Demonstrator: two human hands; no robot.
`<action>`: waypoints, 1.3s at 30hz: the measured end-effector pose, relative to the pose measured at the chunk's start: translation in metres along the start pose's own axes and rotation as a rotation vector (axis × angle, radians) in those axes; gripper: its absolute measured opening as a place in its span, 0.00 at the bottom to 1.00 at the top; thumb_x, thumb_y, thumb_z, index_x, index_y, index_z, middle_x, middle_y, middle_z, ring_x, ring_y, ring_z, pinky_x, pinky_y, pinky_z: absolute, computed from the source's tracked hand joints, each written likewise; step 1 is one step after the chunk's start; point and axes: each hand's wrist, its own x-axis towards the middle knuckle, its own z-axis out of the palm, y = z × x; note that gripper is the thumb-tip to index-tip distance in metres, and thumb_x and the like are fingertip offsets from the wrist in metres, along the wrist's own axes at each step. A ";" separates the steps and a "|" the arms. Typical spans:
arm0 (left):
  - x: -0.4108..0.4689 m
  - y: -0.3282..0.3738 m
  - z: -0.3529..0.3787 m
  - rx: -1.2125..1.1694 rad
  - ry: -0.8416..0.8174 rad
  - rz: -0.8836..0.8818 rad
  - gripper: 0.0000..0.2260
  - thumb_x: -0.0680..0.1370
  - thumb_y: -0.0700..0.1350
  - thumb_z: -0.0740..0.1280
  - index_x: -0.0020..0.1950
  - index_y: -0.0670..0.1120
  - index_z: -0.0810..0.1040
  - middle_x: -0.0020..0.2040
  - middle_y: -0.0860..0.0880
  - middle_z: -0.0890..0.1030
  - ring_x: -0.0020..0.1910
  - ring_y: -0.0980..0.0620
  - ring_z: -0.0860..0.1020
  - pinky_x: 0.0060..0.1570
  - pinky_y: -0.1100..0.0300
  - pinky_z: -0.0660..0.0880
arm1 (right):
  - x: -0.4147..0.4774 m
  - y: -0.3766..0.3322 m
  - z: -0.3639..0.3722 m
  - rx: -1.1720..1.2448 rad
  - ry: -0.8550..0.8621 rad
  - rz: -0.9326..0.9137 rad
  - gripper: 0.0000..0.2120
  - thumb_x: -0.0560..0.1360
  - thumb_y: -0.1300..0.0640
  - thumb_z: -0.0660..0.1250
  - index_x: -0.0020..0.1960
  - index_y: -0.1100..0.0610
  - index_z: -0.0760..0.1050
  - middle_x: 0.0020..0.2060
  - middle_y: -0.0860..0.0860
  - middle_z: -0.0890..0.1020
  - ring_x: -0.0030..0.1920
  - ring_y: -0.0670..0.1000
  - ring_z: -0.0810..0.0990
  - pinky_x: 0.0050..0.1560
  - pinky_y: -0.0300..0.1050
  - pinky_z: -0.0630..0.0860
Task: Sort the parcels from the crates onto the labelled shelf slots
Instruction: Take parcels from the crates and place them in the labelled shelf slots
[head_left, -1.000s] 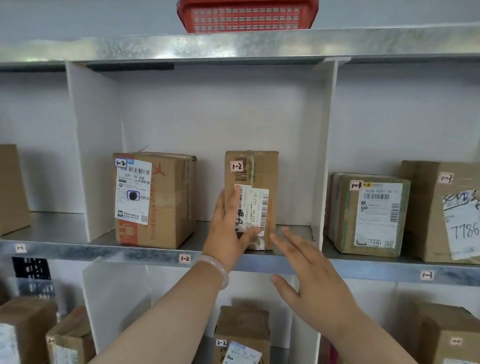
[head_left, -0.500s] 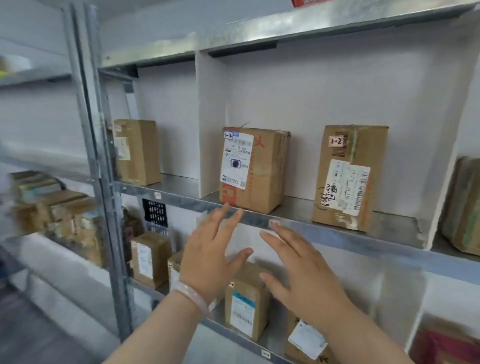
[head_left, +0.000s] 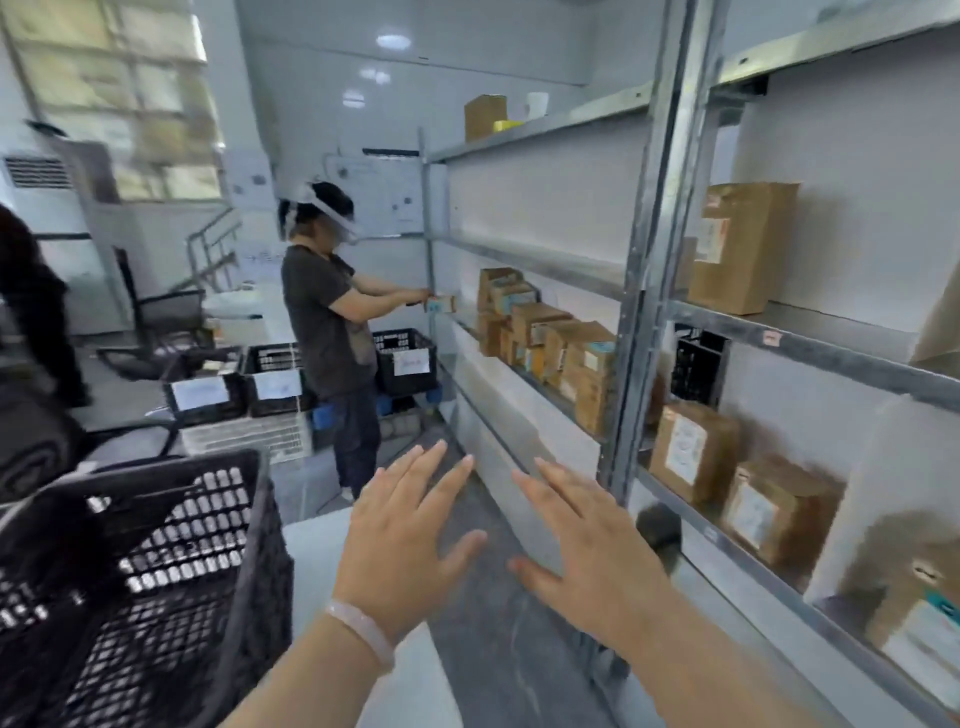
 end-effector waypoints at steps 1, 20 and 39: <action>-0.015 -0.023 -0.014 0.022 -0.011 -0.036 0.30 0.73 0.58 0.73 0.73 0.51 0.72 0.73 0.47 0.72 0.72 0.43 0.70 0.66 0.39 0.70 | 0.011 -0.024 0.013 0.016 -0.005 -0.031 0.36 0.75 0.32 0.56 0.77 0.37 0.43 0.77 0.41 0.51 0.77 0.43 0.45 0.76 0.44 0.44; -0.204 -0.283 -0.150 0.289 -0.005 -0.578 0.30 0.73 0.60 0.73 0.73 0.55 0.72 0.73 0.50 0.72 0.71 0.46 0.71 0.66 0.44 0.71 | 0.153 -0.323 0.178 0.291 -0.151 -0.474 0.35 0.74 0.35 0.60 0.77 0.40 0.52 0.76 0.43 0.58 0.76 0.44 0.51 0.73 0.40 0.42; -0.314 -0.496 -0.195 0.328 -0.145 -1.117 0.31 0.76 0.65 0.64 0.77 0.61 0.60 0.78 0.52 0.61 0.77 0.49 0.57 0.75 0.53 0.55 | 0.234 -0.505 0.317 0.403 -0.419 -0.670 0.35 0.77 0.37 0.59 0.78 0.42 0.48 0.77 0.44 0.52 0.76 0.44 0.46 0.73 0.38 0.41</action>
